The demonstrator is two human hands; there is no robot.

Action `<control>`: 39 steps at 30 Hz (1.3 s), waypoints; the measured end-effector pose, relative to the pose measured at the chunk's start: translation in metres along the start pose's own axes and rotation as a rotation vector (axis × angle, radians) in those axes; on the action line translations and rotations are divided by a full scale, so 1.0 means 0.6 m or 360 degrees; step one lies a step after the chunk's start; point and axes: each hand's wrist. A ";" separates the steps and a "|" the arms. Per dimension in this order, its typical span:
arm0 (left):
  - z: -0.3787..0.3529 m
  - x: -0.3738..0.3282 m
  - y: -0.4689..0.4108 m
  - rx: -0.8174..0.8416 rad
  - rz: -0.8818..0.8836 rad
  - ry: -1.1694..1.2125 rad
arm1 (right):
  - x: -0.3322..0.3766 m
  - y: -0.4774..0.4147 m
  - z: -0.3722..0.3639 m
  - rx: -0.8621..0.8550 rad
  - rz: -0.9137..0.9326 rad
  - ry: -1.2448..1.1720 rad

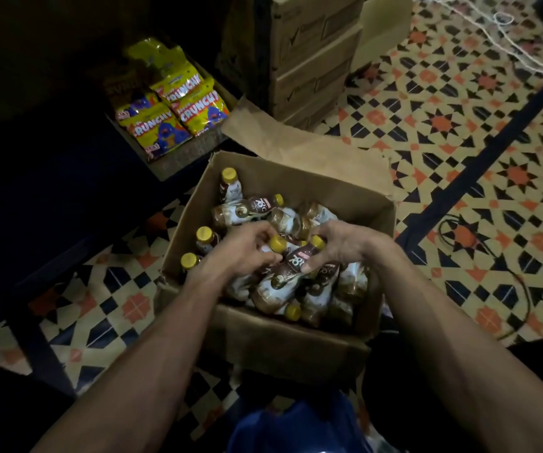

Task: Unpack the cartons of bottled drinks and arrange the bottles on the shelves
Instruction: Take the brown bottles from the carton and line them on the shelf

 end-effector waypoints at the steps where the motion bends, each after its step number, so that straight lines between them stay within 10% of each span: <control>1: 0.014 0.002 -0.006 0.0041 0.0036 0.0102 | 0.001 -0.003 0.000 -0.0032 0.0056 -0.0105; 7: 0.064 0.004 -0.002 0.0082 0.0159 0.0668 | 0.010 -0.029 -0.018 -0.0066 0.0163 -0.0773; 17: 0.116 -0.032 0.063 -0.0283 0.0151 0.1021 | 0.095 -0.002 0.014 -0.0300 0.0275 -0.0798; 39: 0.641 -0.588 0.651 -0.1139 -0.0041 0.0936 | 0.744 0.517 0.395 -0.0244 0.0907 -0.0653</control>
Point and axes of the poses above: each hand's wrist, its own y-axis away from the middle knuckle, its own z-axis out of the back of the hand, x = y × z, and after that the axes turned 7 degrees about z, right-handed
